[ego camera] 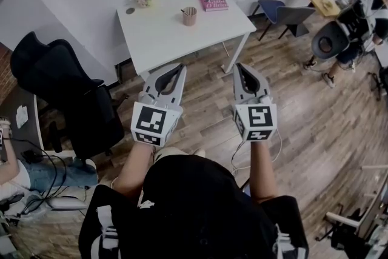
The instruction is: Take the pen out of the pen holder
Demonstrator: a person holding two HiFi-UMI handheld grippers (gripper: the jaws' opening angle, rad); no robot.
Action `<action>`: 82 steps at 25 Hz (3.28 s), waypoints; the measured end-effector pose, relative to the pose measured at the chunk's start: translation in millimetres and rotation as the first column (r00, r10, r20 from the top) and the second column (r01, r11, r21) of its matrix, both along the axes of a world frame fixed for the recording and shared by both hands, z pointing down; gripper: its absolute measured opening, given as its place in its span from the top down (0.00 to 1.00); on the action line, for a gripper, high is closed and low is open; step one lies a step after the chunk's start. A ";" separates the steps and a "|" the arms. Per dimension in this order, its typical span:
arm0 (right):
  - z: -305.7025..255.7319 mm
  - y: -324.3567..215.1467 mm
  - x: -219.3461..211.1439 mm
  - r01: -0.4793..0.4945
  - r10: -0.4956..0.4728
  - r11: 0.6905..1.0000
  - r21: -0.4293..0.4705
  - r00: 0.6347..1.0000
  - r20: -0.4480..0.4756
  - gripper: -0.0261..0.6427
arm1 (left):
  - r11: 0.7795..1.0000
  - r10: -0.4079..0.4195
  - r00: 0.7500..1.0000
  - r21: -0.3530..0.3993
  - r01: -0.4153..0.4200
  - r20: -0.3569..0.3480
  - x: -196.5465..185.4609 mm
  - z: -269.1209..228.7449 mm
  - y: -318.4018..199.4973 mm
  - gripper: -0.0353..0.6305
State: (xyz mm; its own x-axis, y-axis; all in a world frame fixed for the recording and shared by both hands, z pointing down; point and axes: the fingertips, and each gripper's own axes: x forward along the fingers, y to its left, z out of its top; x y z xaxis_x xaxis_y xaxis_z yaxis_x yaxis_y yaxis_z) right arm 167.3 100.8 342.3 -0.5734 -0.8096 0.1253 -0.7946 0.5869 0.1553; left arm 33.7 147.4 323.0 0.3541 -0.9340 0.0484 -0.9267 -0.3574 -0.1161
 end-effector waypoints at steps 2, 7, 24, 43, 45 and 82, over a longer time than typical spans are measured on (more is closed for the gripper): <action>6.6 -2.0 9.6 0.006 -0.006 1.000 -0.007 1.000 0.002 0.91 | 1.000 -0.010 1.000 -0.007 0.010 -0.001 9.0 6.5 0.7 0.92; 19.2 -9.6 20.6 0.010 -0.009 0.999 -0.034 1.000 0.012 0.91 | 0.999 -0.031 0.999 -0.041 0.030 -0.010 18.7 20.2 -2.2 0.92; 37.5 -98.7 7.3 0.018 -0.022 0.996 -0.089 0.999 -0.033 0.91 | 0.999 -0.012 1.000 -0.052 0.012 0.001 11.1 27.9 -101.9 0.92; 37.2 -253.0 -90.0 0.013 -0.023 0.993 -0.116 0.996 -0.084 0.91 | 0.997 0.010 0.999 -0.076 -0.013 -0.041 -84.0 26.0 -264.6 0.92; 39.4 -267.2 -102.0 0.011 -0.020 0.994 -0.111 0.996 -0.089 0.91 | 0.997 0.015 0.999 -0.078 -0.018 -0.046 -95.2 28.7 -279.9 0.92; 205.1 -424.7 -239.1 0.386 -0.557 0.811 -0.440 0.739 -0.378 0.91 | 0.936 -0.276 0.960 -0.238 0.258 -0.042 -190.2 96.9 -427.5 0.92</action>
